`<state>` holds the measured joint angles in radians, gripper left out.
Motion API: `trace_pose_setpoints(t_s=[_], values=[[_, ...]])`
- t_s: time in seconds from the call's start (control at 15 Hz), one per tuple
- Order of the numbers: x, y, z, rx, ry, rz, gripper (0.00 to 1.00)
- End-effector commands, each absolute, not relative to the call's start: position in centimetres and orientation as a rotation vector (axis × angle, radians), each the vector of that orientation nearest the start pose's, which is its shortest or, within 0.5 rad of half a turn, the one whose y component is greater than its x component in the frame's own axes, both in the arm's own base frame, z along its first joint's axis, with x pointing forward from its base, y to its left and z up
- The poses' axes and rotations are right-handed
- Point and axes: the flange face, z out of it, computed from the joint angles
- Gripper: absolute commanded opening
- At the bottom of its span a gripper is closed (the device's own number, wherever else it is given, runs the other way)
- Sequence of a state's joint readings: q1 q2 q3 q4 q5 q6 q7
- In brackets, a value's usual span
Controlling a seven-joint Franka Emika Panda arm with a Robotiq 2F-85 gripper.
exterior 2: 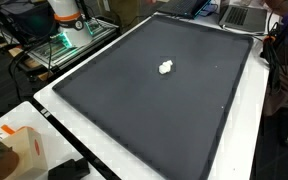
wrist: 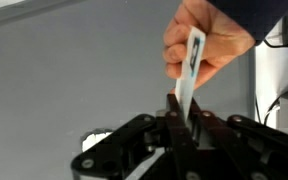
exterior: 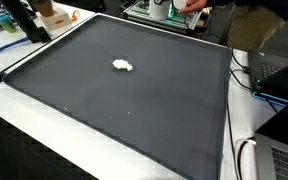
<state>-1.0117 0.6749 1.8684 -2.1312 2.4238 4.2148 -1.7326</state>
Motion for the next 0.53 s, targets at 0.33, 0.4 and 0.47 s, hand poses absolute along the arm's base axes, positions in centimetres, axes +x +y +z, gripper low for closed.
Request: trace_pose_setpoints(t_s=[0.33,0.4,0.47], values=[[35.21,16.56,43.35,-2.899,0.393,-0.168,0.04],[35.21,16.57,43.35,-2.899,0.393,-0.168,0.04],[35.21,16.58,43.35,-2.899,0.393,-0.168,0.04]])
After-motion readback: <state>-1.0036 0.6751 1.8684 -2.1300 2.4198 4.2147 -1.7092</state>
